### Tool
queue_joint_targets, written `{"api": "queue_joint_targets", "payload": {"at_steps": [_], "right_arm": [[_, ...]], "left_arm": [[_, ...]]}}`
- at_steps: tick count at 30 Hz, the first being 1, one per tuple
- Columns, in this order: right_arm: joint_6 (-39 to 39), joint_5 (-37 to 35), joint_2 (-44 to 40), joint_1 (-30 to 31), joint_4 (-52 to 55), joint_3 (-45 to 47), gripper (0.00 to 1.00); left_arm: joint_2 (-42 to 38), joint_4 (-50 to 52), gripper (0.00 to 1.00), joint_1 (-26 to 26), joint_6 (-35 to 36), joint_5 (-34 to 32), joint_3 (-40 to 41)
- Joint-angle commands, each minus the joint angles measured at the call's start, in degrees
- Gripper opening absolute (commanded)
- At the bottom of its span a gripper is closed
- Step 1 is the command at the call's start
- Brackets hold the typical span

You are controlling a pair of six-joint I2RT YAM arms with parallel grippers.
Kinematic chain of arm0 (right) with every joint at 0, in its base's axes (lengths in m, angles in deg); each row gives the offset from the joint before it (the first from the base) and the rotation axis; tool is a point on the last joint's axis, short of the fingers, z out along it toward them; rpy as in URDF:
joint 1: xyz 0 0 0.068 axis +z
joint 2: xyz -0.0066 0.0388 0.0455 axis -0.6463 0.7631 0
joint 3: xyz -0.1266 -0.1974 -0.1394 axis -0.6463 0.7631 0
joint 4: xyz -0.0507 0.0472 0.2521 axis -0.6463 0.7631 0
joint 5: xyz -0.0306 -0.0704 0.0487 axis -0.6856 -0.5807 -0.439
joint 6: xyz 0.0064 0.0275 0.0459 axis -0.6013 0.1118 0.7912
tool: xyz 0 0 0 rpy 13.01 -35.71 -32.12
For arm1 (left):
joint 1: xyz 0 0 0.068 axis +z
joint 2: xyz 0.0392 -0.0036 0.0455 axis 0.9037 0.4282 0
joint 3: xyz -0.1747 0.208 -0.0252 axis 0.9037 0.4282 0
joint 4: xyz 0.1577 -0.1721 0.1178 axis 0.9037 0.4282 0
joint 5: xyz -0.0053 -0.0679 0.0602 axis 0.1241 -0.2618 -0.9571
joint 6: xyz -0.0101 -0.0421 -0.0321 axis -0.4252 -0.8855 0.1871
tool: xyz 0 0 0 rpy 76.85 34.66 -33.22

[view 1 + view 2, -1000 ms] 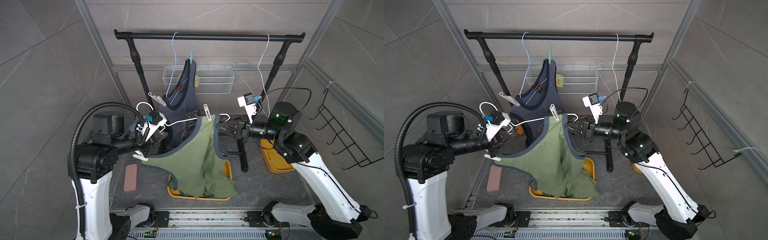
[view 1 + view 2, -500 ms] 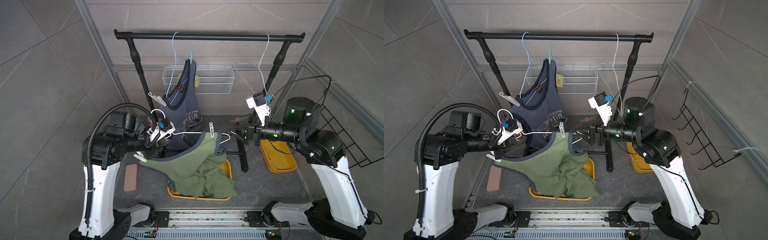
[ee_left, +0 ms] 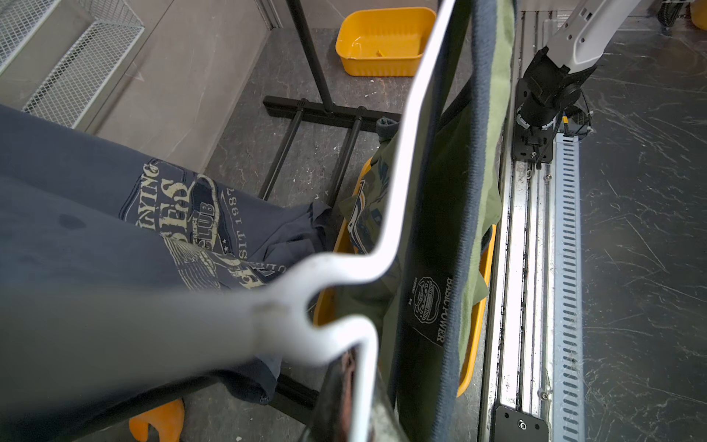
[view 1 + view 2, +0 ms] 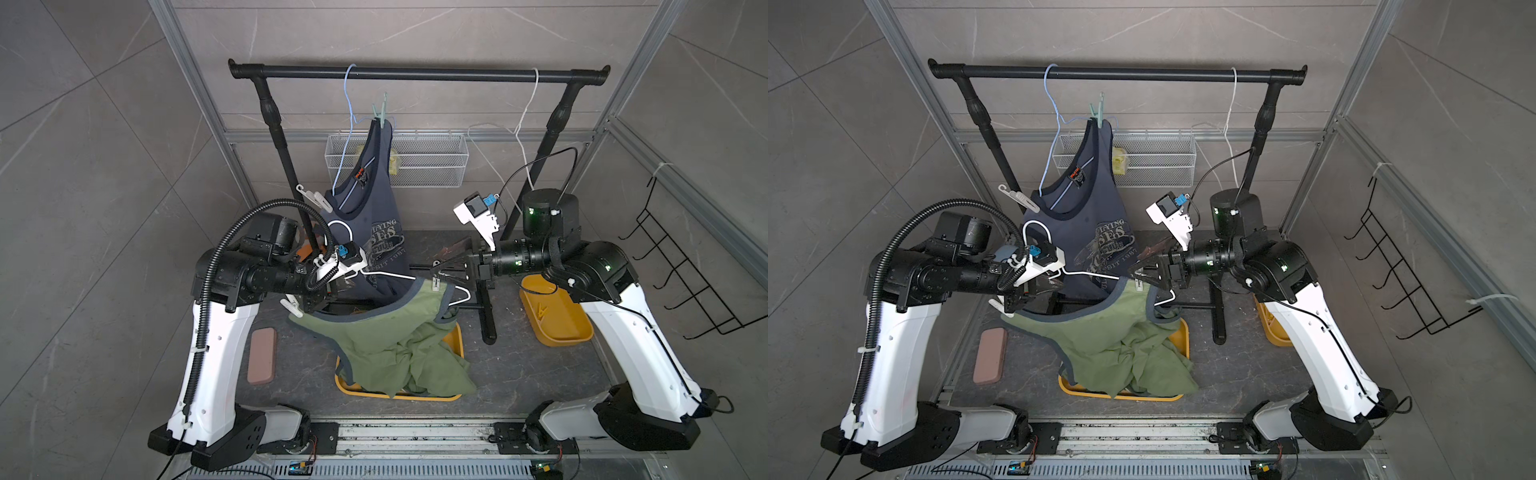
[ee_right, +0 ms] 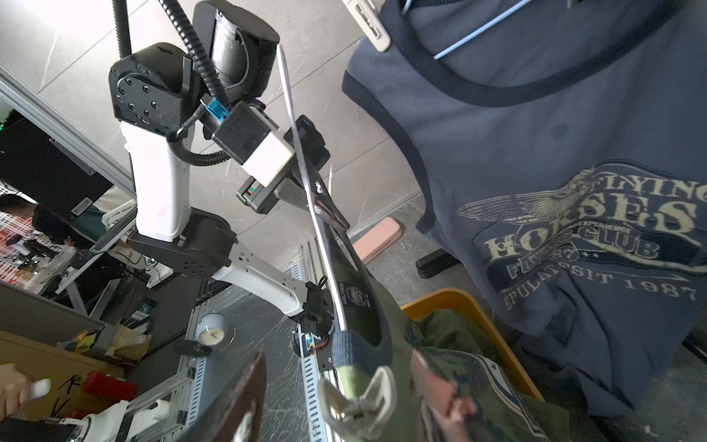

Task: Remove the clothespins securing tank tops to the hanger
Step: Remove the clothespin from the hanger.

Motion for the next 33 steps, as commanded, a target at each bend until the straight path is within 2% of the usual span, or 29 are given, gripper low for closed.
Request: {"api": "queue_joint_targets", "payload": {"at_steps": [1,7,13,26,33], "right_arm": [[-0.9,2.5,0.2,0.0,-0.7,1.0,0.60],[-1.6,3.9,-0.9,0.0,-0.4,3.4,0.54],[-1.5,4.6,-1.6,-0.1,-1.6,5.6,0.36],[-0.2,5.0,-2.5,-0.1,-4.4,6.8,0.34],[0.2,5.8,-2.3,0.0,-4.7,7.0,0.17]], "left_arm": [[-0.2,1.2,0.00,-0.5,0.9,1.6,-2.5],[-0.1,1.1,0.00,-0.7,0.6,1.2,-3.1],[0.1,0.9,0.00,-1.1,0.3,1.4,-2.8],[-0.6,0.8,0.00,-1.8,0.6,-0.9,-1.0],[-0.7,0.8,0.00,-2.0,0.6,-1.0,-0.9]]}}
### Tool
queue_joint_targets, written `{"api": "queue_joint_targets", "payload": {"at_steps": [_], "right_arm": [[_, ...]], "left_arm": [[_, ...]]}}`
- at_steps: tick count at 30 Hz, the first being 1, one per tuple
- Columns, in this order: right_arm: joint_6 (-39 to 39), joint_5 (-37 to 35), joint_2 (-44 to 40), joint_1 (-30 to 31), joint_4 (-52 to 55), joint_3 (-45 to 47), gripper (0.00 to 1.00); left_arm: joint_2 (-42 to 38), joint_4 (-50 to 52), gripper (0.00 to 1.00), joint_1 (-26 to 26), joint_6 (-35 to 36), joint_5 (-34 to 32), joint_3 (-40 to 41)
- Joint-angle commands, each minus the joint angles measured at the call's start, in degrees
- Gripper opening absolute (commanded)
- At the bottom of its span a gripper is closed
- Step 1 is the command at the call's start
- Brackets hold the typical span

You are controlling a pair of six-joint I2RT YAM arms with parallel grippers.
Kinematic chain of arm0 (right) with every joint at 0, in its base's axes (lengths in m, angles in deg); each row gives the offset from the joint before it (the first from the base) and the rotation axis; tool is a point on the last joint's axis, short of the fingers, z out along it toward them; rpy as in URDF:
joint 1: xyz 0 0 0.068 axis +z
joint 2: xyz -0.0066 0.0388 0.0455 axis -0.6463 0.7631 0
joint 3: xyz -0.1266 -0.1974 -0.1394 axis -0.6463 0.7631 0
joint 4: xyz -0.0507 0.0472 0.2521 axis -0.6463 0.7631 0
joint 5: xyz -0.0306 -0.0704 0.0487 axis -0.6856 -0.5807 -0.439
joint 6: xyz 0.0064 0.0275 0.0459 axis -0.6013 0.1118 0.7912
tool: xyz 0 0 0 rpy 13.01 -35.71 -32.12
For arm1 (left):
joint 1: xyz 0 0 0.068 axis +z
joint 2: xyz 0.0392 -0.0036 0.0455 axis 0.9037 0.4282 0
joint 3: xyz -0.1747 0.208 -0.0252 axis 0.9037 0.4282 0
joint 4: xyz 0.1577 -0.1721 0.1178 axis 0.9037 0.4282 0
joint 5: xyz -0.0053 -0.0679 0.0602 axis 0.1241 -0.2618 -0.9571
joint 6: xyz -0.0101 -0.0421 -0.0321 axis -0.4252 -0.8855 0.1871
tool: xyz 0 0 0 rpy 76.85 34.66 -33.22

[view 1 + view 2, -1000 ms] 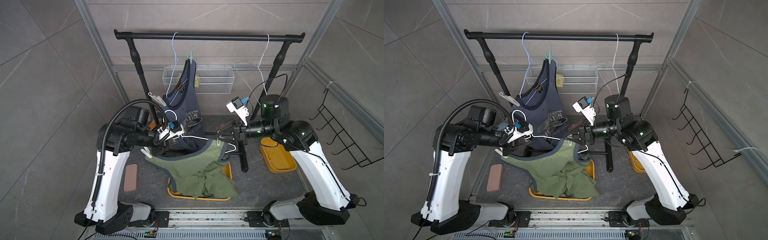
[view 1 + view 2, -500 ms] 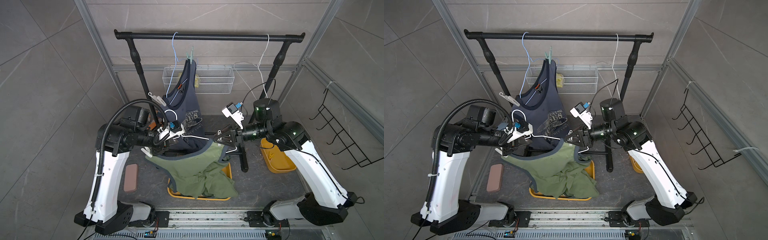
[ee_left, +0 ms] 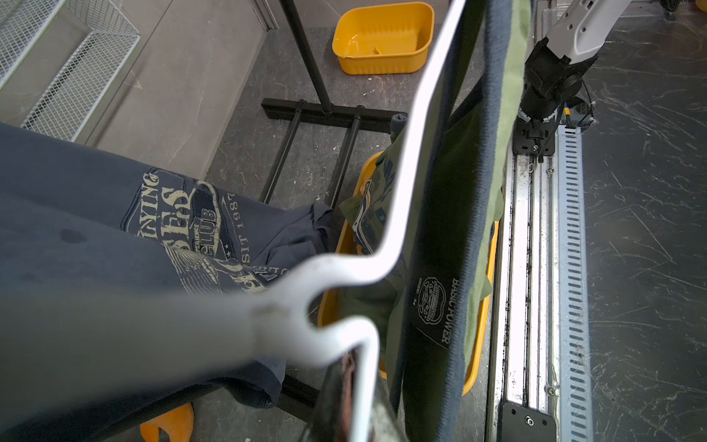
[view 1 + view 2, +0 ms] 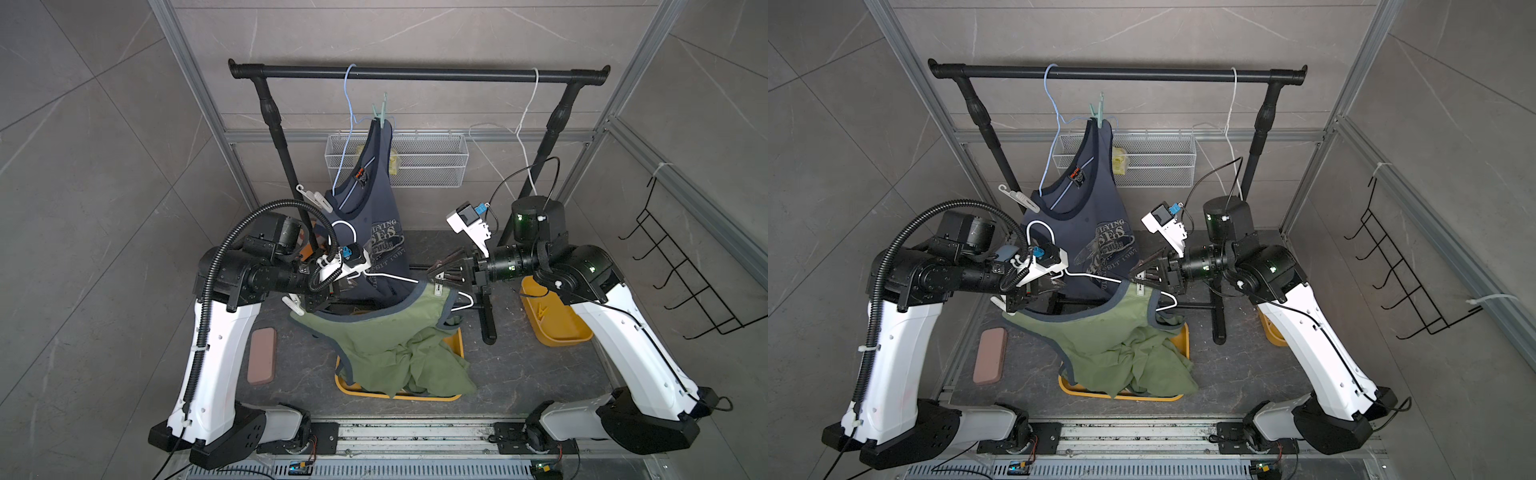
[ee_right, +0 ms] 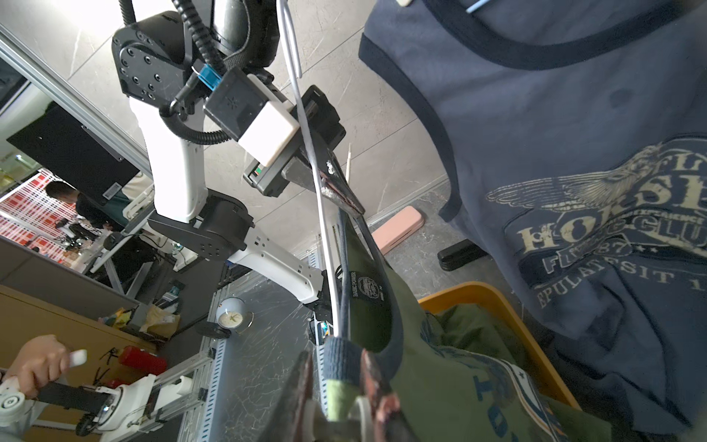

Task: Remove the clothespins securing tank tops to the hanger
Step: Remove the clothespin from the hanger.

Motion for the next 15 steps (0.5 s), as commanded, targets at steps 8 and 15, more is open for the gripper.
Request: {"api": "queue_joint_targets", "payload": {"at_steps": [8,15], "right_arm": [[1.1,-11.5,-0.8,-0.2,-0.3,-3.2,0.00],[0.1,-28.9,-4.9,-0.2,3.0,-3.4,0.00]], "left_arm": [[-1.0,0.4,0.00,-1.0,1.0,-1.2,1.9],[-1.3,-0.6,0.00,-1.4,0.8,-2.1,3.0]]}}
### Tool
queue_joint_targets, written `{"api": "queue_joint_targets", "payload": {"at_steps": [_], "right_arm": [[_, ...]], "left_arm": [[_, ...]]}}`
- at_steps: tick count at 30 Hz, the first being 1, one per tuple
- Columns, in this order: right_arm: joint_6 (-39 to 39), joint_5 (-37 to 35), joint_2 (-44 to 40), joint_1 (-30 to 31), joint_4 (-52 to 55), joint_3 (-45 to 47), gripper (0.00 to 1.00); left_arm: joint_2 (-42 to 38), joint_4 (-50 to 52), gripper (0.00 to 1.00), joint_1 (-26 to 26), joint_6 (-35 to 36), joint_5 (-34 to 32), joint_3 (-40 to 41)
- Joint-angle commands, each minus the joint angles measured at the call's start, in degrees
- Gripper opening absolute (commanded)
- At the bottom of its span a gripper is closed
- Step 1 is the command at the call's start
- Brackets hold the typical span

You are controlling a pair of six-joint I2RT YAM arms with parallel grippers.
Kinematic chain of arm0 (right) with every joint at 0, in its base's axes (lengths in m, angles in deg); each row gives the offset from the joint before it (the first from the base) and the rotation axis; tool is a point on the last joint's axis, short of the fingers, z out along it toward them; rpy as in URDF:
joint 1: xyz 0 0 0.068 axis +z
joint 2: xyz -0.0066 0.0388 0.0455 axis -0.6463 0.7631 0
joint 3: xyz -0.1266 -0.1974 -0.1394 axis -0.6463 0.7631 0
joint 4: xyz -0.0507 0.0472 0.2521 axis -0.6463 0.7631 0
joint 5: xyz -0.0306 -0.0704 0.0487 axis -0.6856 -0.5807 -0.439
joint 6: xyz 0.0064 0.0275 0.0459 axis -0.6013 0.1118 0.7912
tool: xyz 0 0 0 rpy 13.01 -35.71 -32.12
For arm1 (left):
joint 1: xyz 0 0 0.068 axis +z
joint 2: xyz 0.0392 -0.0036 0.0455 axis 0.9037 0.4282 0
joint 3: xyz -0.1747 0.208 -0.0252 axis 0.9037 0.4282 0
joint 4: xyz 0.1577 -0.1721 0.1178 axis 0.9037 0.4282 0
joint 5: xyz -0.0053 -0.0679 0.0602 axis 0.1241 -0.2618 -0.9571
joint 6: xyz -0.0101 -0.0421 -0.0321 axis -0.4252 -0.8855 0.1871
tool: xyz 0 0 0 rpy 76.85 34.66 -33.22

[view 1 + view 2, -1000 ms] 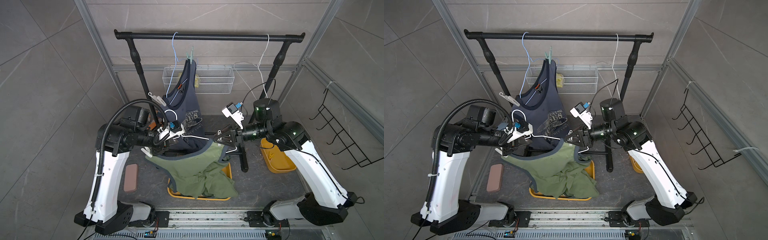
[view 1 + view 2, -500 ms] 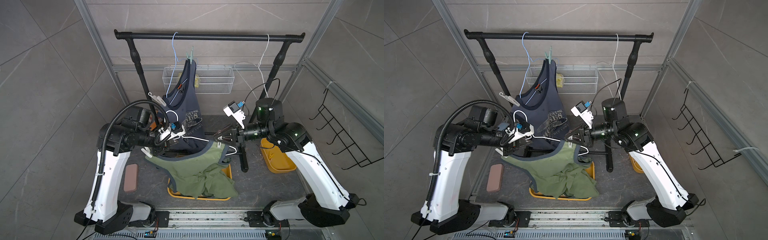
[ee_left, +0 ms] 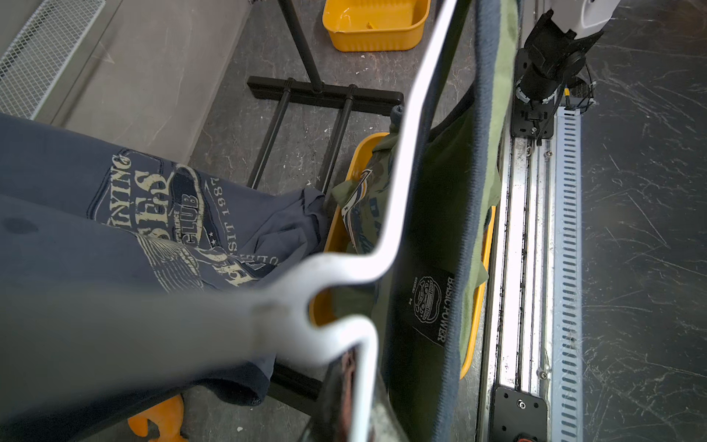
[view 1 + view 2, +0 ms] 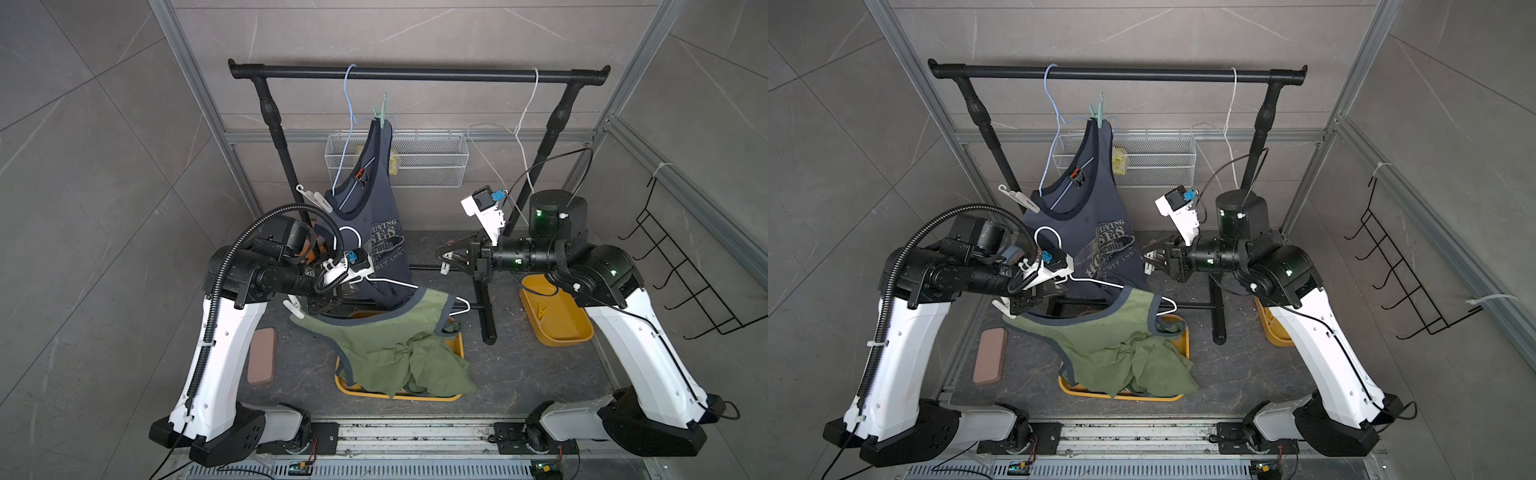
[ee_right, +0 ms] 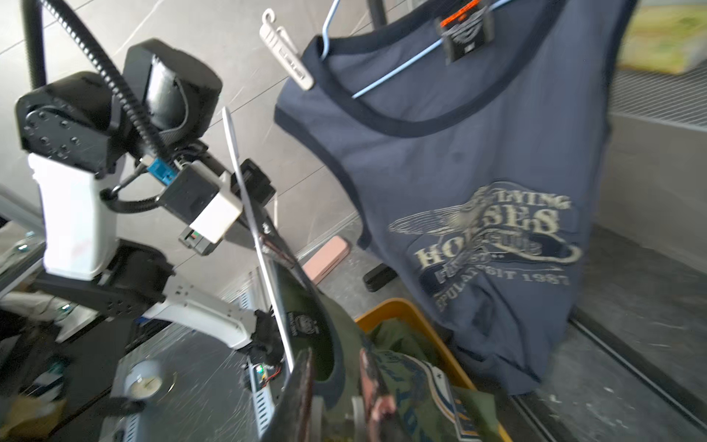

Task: Remove the clothespins securing tank tops to the hanger
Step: Remove the clothespin from the hanger, then place the clothespin in the storage box.

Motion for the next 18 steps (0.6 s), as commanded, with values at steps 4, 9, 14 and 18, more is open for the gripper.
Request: {"api": "queue_joint_targets", "payload": {"at_steps": [4,9,14,18], "right_arm": [[-0.2,-14.0,-8.7,-0.1,4.9,13.8,0.00],[3.7,-23.9,-17.6,-0.5,4.0,29.8,0.00],[6.6,-36.9,-19.0,-2.8,7.0,34.9,0.00],[8.2,-43.8,-16.3,-7.8,7.7,37.4,0.00]], "left_arm": [[-1.0,-1.5,0.00,-0.3,-0.7,1.1,-0.7],[-0.7,-1.7,0.00,-0.5,-1.6,1.0,-0.6],[-0.7,-2.2,0.00,-0.6,-2.2,0.8,-0.6],[-0.7,-3.0,0.00,-0.7,-3.0,1.7,-0.5]]}}
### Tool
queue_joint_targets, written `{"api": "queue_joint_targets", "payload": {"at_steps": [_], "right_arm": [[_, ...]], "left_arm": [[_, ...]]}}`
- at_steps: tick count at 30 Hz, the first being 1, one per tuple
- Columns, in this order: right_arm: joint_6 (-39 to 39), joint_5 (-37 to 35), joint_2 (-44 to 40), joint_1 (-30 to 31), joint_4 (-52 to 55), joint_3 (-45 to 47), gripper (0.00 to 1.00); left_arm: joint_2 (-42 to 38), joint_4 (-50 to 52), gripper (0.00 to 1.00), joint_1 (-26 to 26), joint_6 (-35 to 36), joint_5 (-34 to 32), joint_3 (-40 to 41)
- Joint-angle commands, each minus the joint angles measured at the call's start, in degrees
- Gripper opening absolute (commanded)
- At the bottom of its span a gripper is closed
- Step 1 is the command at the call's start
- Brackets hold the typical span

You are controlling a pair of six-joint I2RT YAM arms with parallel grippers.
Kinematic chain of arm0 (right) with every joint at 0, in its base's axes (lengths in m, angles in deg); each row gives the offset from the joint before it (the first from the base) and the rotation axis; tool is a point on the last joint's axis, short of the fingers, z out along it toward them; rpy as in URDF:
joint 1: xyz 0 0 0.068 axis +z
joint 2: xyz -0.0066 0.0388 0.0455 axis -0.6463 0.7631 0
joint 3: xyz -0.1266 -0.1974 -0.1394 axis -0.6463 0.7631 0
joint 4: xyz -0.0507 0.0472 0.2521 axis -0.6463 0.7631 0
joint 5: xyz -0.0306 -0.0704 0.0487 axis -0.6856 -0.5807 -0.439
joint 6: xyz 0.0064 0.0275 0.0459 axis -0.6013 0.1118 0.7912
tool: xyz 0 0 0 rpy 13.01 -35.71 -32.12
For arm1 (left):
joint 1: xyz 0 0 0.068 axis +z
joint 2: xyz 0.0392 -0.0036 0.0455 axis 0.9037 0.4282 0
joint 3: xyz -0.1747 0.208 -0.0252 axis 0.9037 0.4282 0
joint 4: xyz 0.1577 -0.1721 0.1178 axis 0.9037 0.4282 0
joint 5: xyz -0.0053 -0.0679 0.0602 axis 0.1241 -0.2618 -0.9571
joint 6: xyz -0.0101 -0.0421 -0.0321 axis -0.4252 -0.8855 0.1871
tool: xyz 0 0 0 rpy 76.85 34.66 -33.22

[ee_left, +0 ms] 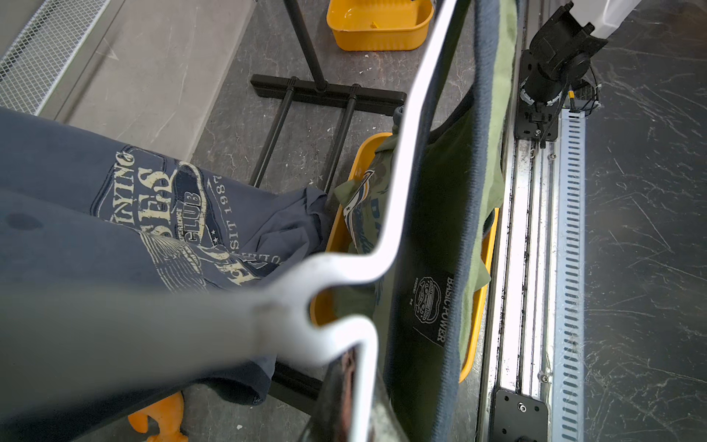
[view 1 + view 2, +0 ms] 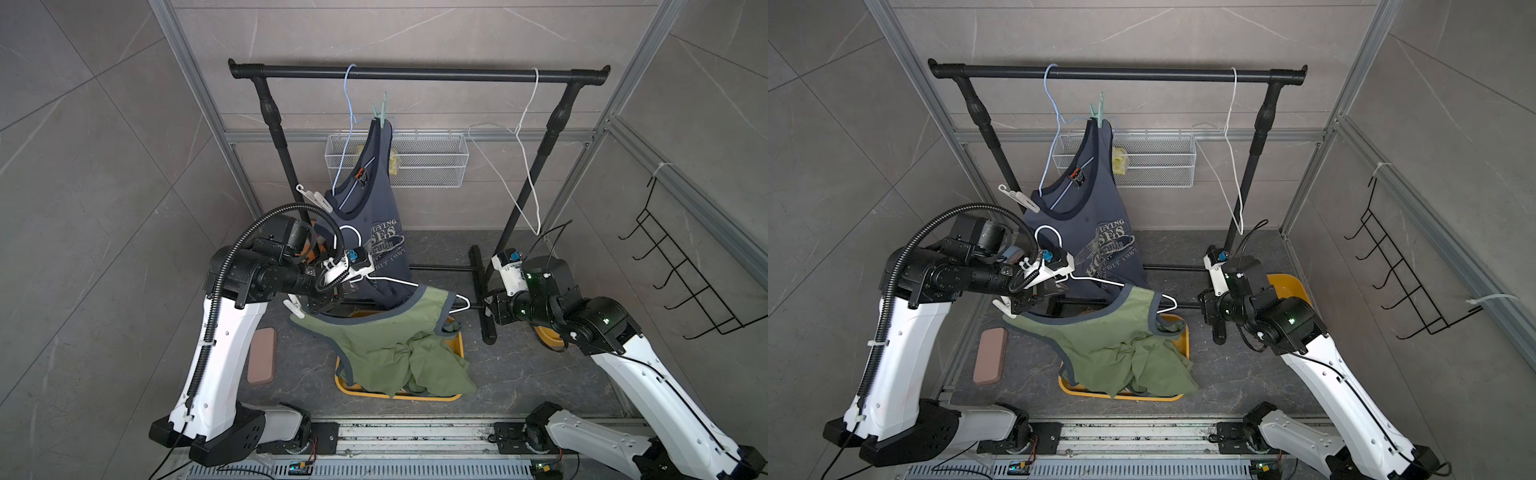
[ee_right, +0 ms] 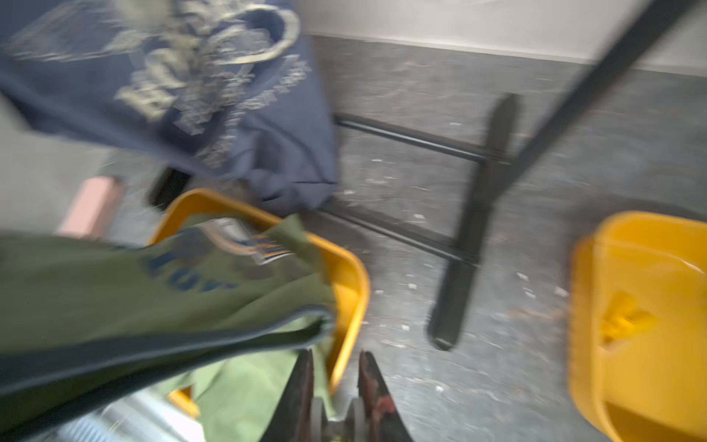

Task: Remove the clothespins securing tank tops to the hanger
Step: Place the clothespin in the storage box.

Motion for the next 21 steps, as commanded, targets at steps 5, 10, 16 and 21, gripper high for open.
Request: {"api": "queue_joint_targets", "payload": {"at_steps": [5,10,16,21], "right_arm": [[3.4,-6.1,5.3,-15.4,-3.8,6.0,0.00],[4.8,0.2,9.0,-28.6,-12.6,10.2,0.00],[4.8,2.3,19.1,-38.7,-20.6,10.9,0.00],[6.1,2.4,28.3,-44.4,-23.1,9.1,0.00]], "left_arm": [[-0.9,-3.1,0.00,-0.3,-2.3,3.8,0.2],[-1.4,-3.8,0.00,-0.3,-2.6,5.0,1.8],[-1.8,-4.3,0.00,-0.3,-2.8,5.5,2.9],[-1.6,-4.5,0.00,-0.4,-2.8,5.9,3.3]]}}
